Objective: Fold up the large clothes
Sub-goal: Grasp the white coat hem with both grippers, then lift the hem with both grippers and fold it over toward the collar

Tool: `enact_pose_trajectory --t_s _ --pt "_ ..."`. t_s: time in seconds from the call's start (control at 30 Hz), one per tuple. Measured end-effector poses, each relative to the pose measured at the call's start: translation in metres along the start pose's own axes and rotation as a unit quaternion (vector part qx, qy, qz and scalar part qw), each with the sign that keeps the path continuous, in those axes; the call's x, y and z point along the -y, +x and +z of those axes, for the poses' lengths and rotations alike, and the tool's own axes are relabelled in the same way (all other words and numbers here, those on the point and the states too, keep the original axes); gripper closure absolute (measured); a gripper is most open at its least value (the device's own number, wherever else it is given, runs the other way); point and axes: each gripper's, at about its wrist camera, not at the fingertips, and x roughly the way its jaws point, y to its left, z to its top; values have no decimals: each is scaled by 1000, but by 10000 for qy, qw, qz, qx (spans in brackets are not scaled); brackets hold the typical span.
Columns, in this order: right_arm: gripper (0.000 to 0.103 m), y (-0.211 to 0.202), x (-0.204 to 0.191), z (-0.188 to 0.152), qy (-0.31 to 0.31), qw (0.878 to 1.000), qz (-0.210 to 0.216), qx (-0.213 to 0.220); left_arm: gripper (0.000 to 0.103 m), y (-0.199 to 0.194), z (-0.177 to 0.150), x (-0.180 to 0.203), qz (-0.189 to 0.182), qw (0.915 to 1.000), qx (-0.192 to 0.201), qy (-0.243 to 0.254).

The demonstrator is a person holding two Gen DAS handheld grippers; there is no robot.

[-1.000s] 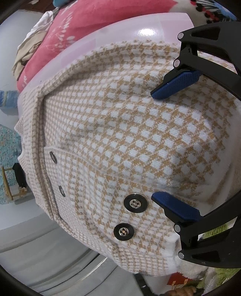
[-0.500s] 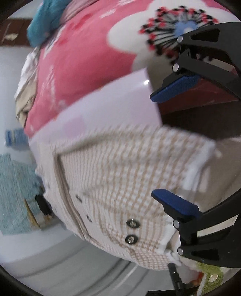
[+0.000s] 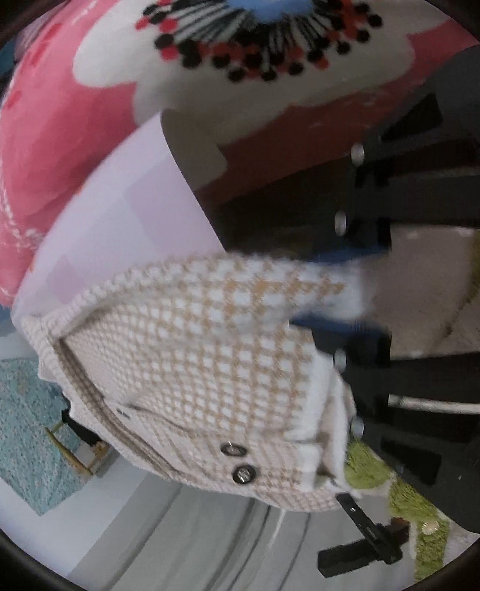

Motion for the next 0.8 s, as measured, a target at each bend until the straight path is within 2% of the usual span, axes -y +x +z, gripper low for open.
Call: enact_pose_trajectory --t_s 0.13,0.2,0.3,0.43,0.6,0.8 --pt "95 -14 -15 -2 -267 9993 -105 232 92 -14 4 11 -12 9994 198 270" --pt "95 -25 -20 0 -372 9985 -124 373 93 -24 9 16 -157 9988 327 331" --pt "96 -39 -32 7 -510 9971 -89 561 93 -38 21 17 -528 9972 518 142" --pt "96 -53 -42 21 -529 9949 71 851 94 -54 41 22 -788 9933 836 86" --pt "96 -64 -45 40 -525 9918 255 1137 94 -60 68 25 -661 9917 1079 217" --pt "96 -75 -48 76 -500 9880 416 1400 94 -62 105 17 -617 9890 1340 125"
